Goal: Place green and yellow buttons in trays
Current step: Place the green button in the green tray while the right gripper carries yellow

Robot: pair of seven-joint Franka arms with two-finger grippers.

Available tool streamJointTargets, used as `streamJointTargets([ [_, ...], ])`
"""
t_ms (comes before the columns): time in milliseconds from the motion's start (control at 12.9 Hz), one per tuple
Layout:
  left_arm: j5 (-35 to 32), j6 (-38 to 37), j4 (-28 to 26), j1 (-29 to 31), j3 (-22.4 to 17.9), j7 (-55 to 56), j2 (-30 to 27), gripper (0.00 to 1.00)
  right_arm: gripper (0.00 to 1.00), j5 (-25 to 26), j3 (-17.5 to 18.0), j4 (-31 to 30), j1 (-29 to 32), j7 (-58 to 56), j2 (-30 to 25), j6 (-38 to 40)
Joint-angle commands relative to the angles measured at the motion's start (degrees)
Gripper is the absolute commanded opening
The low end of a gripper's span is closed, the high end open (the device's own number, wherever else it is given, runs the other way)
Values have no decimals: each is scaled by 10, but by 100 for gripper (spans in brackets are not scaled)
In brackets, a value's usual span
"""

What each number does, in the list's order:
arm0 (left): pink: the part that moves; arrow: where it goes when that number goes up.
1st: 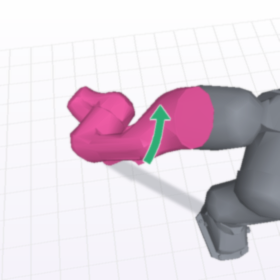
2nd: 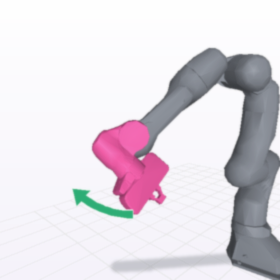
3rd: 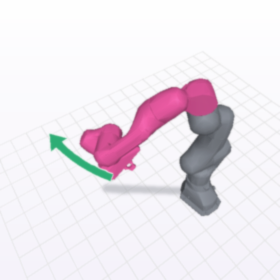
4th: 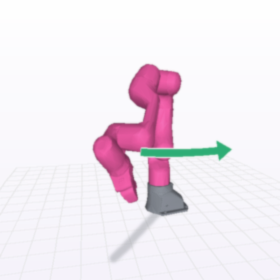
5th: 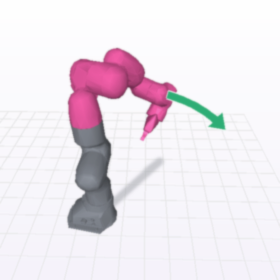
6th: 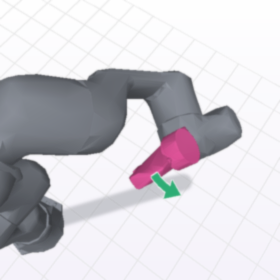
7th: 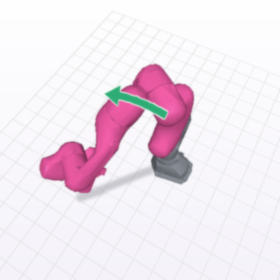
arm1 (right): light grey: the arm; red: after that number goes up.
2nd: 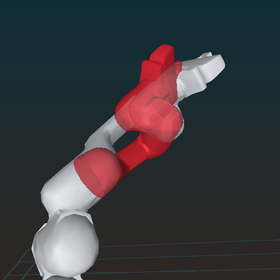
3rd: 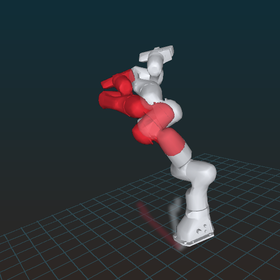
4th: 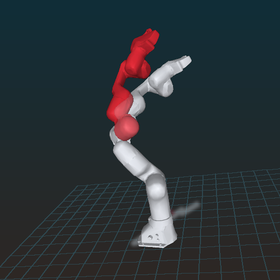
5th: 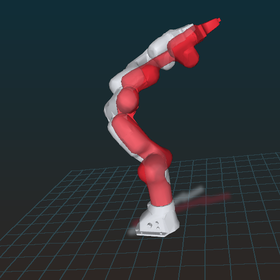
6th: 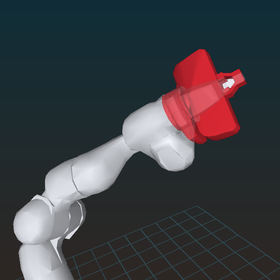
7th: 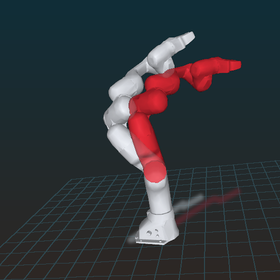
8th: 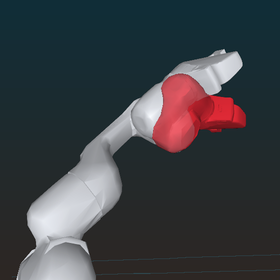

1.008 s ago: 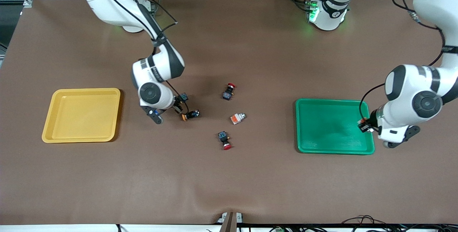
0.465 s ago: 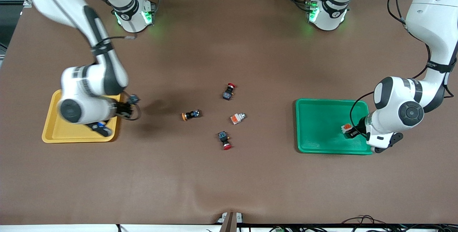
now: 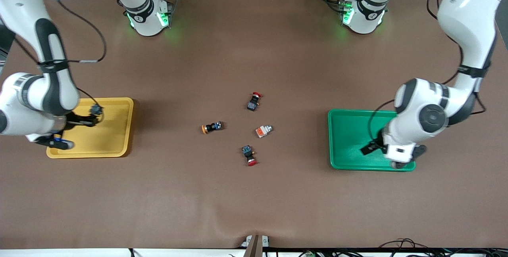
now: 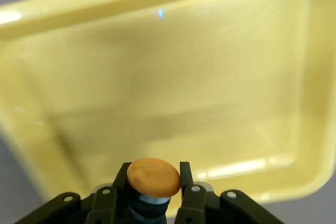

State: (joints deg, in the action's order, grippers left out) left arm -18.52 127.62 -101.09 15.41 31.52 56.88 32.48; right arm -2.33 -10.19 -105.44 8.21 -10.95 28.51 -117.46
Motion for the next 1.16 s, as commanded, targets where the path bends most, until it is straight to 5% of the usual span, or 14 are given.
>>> streamJointTargets([
  [0,5,-13,32,-71,9,91,-1,100,0,5,11,7,55,-76,49,-75],
  [155,5,-13,77,-141,6,136,24,100,7,0,11,33,67,-140,74,-90],
  [233,3,-13,97,-166,6,156,41,100,25,-2,11,58,72,-144,90,-87],
  [310,2,-13,119,-191,5,175,61,100,75,-3,12,66,73,-143,95,-87],
  [388,1,-13,152,-217,-1,198,82,100,81,-5,13,66,72,-141,95,-81],
  [698,9,-12,229,-364,-113,251,126,100,83,-25,15,111,59,-67,91,49],
  [1086,3,-9,248,-414,-124,242,166,100,83,-26,16,119,1,63,55,181],
])
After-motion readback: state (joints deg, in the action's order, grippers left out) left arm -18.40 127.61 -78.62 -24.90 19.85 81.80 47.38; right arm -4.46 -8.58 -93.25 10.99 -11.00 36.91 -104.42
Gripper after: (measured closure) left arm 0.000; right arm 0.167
